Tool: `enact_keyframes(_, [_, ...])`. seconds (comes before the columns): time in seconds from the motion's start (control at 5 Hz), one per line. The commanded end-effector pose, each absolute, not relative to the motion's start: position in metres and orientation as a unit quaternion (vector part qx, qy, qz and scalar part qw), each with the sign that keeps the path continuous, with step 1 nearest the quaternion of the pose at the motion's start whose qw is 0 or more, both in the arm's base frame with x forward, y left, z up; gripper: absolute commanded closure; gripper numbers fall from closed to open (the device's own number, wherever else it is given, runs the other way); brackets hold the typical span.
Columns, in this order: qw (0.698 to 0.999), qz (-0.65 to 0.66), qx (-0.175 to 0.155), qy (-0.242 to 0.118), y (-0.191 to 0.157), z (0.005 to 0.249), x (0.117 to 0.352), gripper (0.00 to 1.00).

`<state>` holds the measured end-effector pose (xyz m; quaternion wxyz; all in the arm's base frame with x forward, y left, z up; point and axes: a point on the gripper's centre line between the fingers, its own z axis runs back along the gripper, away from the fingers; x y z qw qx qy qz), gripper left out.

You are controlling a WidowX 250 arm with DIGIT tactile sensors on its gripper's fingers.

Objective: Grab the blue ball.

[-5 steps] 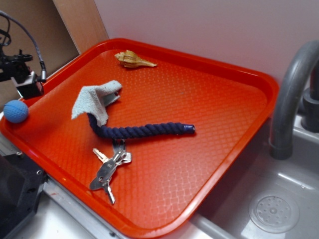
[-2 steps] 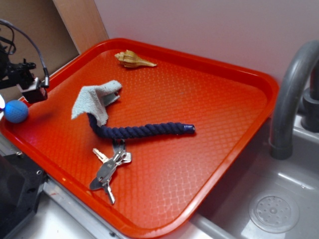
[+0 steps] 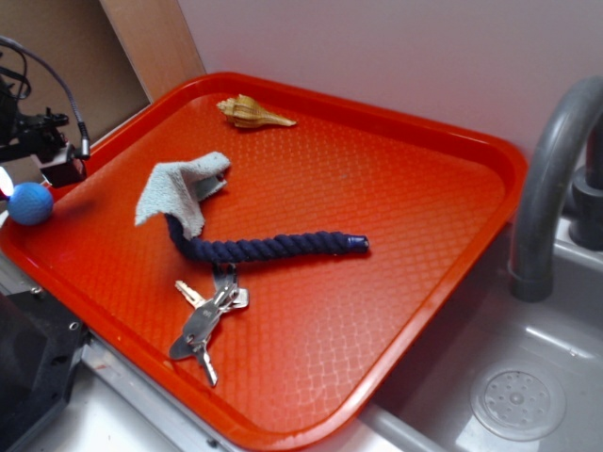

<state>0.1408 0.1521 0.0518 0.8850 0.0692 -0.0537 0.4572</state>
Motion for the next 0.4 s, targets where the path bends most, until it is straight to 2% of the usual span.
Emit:
enact_keyframes(0.0, [0.888,0.441,0.097,-0.090,0.1501,0.0597,0.1364,1.00])
enact_keyframes(0.2, [0.891,0.434,0.097,-0.098,0.1446,0.0626,0.1346,1.00])
